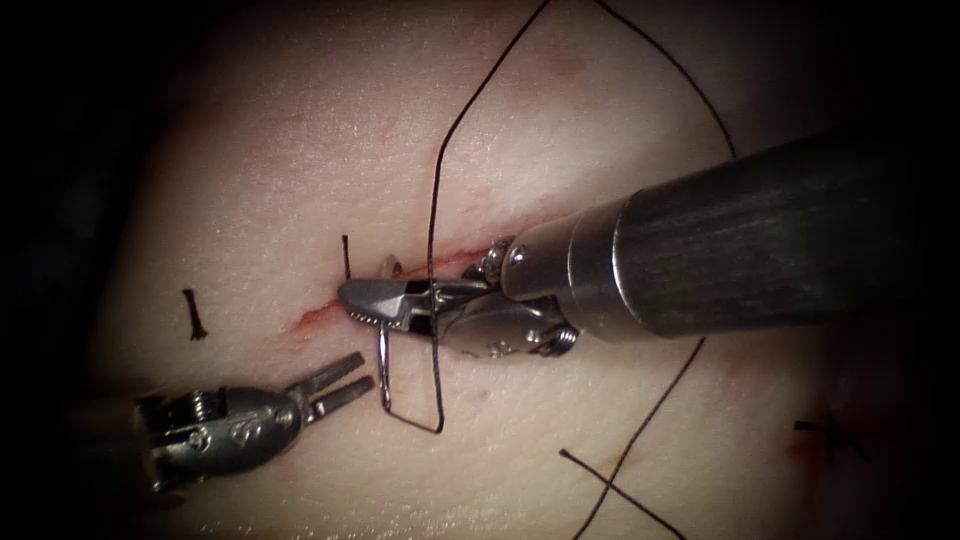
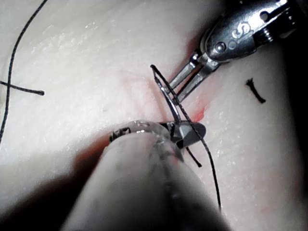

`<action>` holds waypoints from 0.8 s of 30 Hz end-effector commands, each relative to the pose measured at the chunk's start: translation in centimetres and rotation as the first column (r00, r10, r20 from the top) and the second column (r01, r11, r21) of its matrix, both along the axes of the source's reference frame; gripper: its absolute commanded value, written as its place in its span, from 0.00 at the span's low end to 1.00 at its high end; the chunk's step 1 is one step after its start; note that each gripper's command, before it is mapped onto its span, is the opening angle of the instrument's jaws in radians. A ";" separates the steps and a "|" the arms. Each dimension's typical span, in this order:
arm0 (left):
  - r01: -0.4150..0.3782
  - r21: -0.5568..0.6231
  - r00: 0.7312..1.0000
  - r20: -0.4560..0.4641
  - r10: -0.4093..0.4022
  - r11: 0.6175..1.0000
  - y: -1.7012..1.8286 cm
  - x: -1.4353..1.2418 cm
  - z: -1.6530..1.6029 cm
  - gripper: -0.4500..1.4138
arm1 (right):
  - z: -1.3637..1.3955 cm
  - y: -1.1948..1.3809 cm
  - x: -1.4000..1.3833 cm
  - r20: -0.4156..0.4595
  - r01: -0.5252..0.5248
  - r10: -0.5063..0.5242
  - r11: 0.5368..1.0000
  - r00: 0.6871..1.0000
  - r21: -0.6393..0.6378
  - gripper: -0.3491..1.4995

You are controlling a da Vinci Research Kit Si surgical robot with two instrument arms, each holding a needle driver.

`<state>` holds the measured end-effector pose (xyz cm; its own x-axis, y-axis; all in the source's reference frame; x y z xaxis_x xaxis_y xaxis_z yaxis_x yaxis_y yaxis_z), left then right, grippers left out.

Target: Wound Closure

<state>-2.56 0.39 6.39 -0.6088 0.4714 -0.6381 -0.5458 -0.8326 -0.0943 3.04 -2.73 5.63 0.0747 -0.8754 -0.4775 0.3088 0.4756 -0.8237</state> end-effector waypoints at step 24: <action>0.007 0.002 1.000 -0.006 -0.007 1.000 -0.10 -0.13 0.04 0.23 | 0.69 -0.33 -0.34 0.041 -0.074 0.066 0.965 0.997 0.251 0.00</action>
